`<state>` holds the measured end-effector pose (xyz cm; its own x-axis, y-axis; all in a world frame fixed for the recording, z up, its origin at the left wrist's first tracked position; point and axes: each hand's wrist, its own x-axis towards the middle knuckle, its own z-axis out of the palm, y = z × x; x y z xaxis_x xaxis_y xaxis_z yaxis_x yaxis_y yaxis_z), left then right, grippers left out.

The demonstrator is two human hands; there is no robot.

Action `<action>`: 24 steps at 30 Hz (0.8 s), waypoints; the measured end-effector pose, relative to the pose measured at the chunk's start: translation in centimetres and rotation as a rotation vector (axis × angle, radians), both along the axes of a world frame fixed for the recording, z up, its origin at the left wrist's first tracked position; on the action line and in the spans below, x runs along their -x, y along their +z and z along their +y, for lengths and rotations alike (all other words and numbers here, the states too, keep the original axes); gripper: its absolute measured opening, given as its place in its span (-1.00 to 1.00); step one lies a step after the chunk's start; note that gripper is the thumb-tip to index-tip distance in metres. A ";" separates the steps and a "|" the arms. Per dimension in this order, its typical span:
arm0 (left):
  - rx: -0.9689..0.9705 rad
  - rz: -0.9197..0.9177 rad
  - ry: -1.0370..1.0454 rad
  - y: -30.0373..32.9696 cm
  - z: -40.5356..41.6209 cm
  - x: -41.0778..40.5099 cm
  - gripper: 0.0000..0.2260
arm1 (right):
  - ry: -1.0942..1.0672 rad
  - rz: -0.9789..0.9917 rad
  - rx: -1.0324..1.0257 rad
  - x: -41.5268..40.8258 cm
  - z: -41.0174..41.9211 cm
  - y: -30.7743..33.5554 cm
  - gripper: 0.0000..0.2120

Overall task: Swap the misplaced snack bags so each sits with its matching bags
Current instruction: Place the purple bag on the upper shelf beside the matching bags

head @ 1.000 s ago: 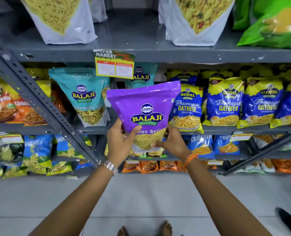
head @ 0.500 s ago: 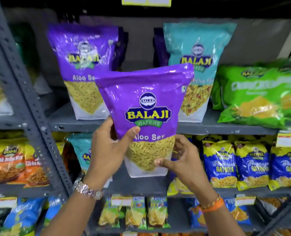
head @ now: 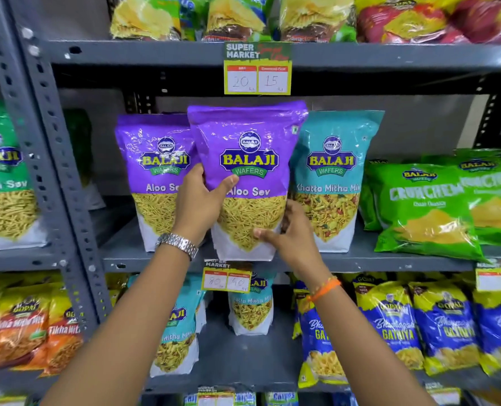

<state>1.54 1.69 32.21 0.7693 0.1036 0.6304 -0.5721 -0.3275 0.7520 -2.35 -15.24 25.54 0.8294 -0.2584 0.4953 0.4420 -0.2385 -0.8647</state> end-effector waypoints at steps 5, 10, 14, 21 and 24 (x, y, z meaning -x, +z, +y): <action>-0.057 0.044 0.010 -0.6 0.0 -2.6 -0.73 | -0.057 0.008 0.059 -1.6 0.3 0.0 -0.28; -0.078 0.056 0.023 -0.6 -0.1 -3.2 -0.74 | -0.067 0.015 0.102 -2.5 0.3 0.1 -0.29; -0.140 0.072 0.059 -0.3 -0.4 -3.5 -0.61 | -0.093 0.014 0.126 -3.2 0.3 -0.1 -0.31; -0.164 0.083 0.094 0.2 -0.5 -3.1 -0.57 | -0.123 0.010 0.165 -2.8 0.6 0.1 -0.32; -0.152 -0.019 0.170 -0.2 0.1 -1.5 -0.50 | -0.128 -0.001 0.227 -1.7 0.6 -0.3 -0.29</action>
<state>3.01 1.76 32.05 0.7368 0.1334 0.6628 -0.5123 -0.5296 0.6761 -0.67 -14.69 25.25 0.7967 -0.2434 0.5533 0.3965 -0.4805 -0.7823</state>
